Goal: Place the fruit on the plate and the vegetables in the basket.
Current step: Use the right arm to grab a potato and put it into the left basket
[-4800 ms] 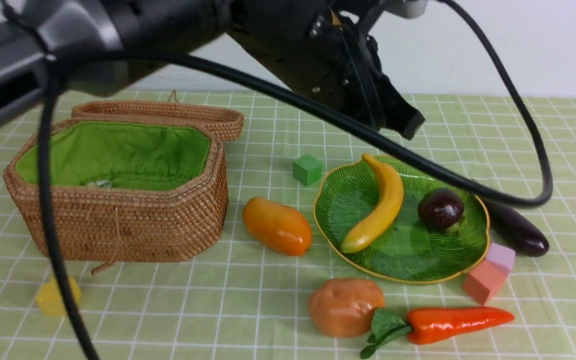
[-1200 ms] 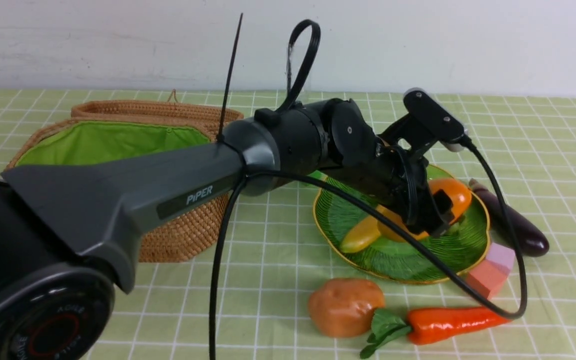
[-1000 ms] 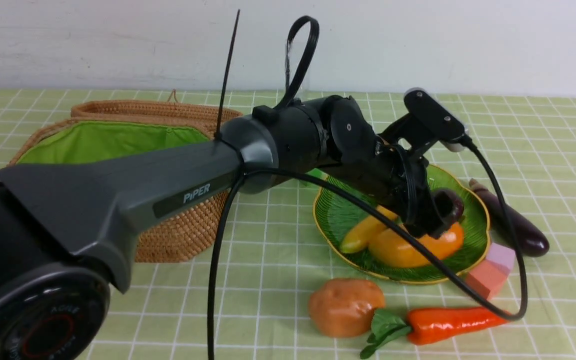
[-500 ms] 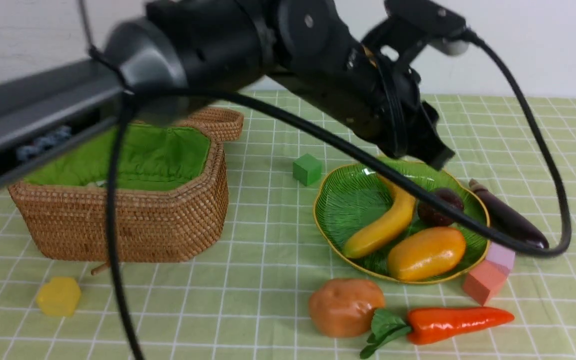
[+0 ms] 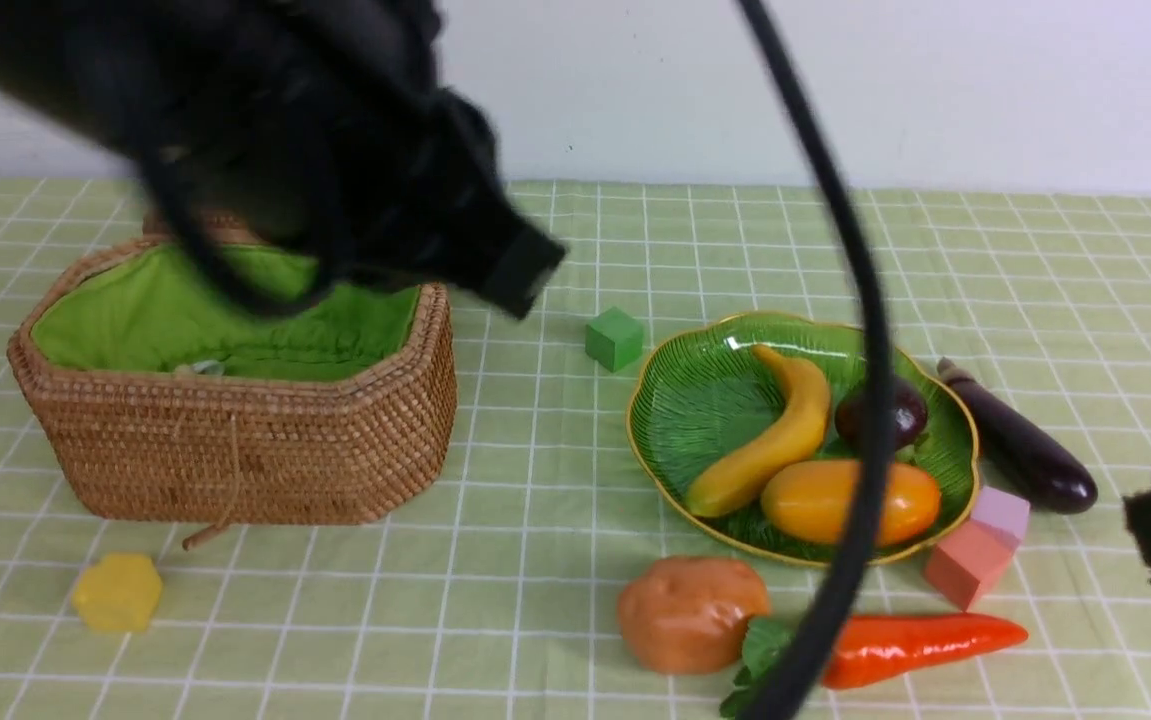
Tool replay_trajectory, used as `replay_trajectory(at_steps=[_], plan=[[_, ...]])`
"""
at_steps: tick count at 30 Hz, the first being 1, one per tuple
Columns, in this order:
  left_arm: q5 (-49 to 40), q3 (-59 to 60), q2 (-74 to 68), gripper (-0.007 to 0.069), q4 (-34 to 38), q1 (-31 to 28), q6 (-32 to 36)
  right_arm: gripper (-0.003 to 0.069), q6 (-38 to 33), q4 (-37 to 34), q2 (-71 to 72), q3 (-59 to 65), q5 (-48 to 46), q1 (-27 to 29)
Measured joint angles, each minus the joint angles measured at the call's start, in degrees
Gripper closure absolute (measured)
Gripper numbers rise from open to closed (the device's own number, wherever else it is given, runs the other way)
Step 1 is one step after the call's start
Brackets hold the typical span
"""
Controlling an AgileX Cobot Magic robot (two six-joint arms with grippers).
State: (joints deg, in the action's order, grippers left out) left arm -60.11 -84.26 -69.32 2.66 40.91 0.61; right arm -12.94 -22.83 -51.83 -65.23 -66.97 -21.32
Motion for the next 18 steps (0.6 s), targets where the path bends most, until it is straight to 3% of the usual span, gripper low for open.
replay_trajectory(at_steps=[11,18], plan=[[9.5,30.2,30.4,0.0638,0.0,0.0,-7.1,0.0474,-9.1,-7.1,-15.6,-1.2,1.0,-1.7],[10.4,35.0,37.8,0.0638,0.0,0.0,-7.9,0.0465,-16.2,-1.2,-27.4,-7.9,4.9,-14.6]])
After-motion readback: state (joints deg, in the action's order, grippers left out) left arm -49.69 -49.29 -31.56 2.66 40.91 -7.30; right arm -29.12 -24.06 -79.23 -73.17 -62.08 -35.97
